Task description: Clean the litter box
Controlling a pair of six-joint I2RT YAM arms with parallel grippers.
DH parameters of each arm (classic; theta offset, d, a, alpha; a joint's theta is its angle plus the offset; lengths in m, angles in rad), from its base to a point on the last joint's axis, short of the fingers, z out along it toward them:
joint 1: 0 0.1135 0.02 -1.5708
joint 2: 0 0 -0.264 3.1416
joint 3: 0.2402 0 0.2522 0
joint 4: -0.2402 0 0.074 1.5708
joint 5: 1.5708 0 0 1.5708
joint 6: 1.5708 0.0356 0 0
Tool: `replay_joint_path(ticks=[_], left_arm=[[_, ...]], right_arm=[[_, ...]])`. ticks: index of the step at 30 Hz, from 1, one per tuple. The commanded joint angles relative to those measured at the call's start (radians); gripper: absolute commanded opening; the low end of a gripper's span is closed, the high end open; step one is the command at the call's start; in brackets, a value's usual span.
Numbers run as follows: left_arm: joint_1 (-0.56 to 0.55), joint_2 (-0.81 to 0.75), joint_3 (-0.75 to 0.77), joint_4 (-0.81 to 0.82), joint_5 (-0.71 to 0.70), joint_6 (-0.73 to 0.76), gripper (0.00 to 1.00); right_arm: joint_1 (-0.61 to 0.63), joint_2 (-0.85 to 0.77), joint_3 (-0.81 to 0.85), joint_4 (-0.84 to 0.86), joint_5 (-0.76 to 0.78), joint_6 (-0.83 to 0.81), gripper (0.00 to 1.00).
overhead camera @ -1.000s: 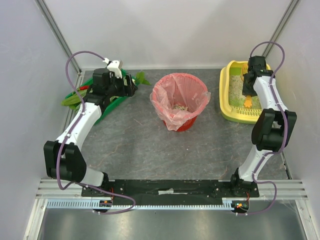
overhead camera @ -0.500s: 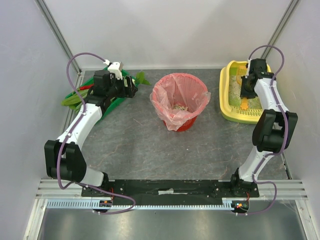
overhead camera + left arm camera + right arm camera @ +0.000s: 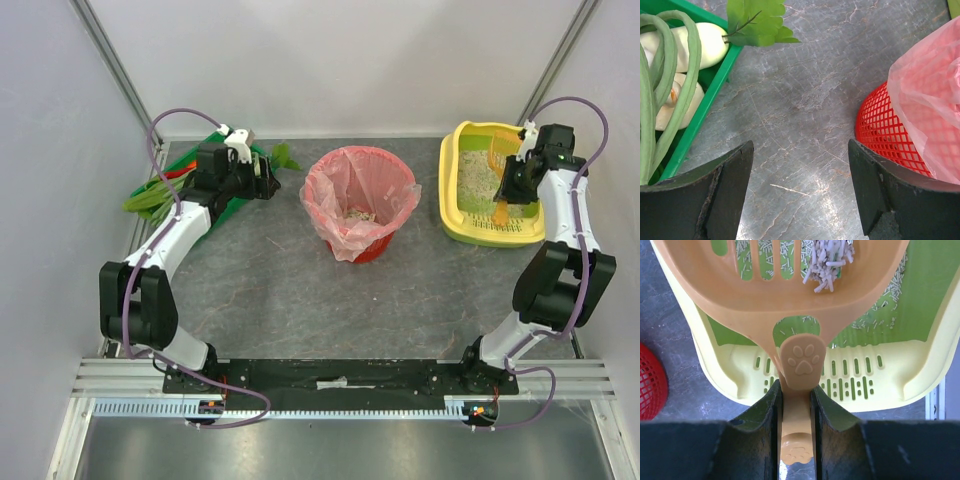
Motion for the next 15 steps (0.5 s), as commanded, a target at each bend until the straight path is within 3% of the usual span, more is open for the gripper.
replay_joint_path(ticks=[1, 10, 15], left_arm=[[0.005, 0.002, 0.025, 0.041, 0.028, 0.046, 0.83], [0.014, 0.008, 0.026, 0.039, 0.026, 0.049, 0.83], [0.013, 0.009, 0.028, 0.042, 0.032, 0.037, 0.83]], right_arm=[[-0.002, -0.014, 0.044, -0.025, -0.017, 0.006, 0.00], [0.051, 0.002, 0.010, 0.013, 0.027, 0.048, 0.00], [0.115, 0.111, 0.119, -0.105, 0.118, -0.025, 0.00]])
